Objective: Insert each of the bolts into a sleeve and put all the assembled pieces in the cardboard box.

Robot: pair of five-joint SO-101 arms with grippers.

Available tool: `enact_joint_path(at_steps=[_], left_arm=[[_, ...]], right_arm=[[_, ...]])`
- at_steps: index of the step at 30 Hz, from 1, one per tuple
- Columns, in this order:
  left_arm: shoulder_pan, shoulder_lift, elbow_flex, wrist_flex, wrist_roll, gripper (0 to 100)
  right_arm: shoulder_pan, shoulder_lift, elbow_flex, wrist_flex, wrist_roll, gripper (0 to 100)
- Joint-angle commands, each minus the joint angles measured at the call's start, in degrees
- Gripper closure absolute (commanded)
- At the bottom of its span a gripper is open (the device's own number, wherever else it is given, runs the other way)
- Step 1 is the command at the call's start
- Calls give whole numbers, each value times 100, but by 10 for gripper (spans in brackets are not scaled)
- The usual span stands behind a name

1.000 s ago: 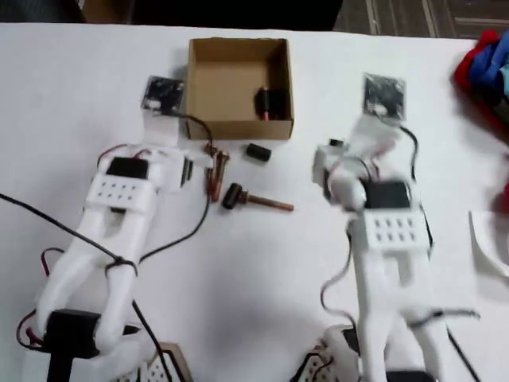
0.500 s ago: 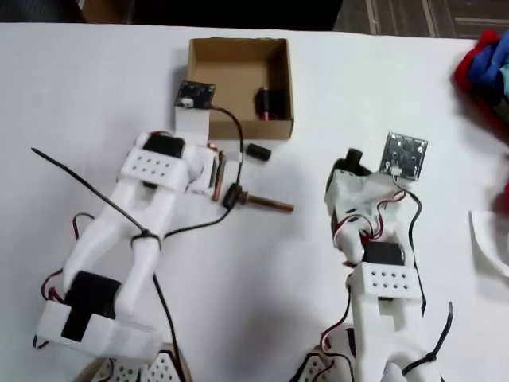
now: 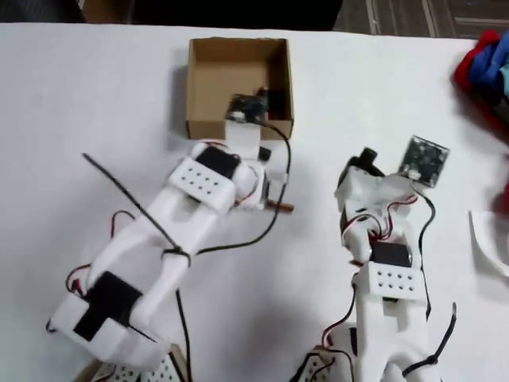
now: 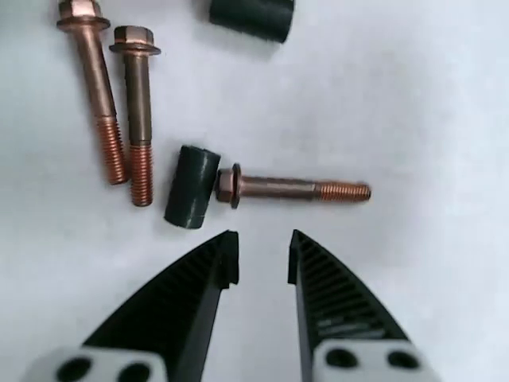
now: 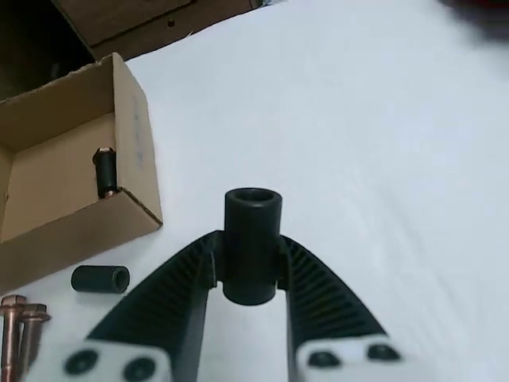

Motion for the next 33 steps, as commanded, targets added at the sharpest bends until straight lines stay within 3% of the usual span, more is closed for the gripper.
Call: enact_joint_path(at_steps=[1,7,12,18,33], left_arm=[[70,413,-154,-668,1486,869],[70,1284,-488,-545,2796,869],[88,1618,-1279,-9,2840,869],[97,2040,-1868,44,2848,868],[97,2857,-1938,18,2857,868]], right_arm=[[171,-233,-44,-154,-255,978],[163,-233,-53,-154,-264,978],[154,-233,-44,-154,-264,978],[154,-233,-35,-154,-273,978],[163,-233,-35,-154,-281,978]])
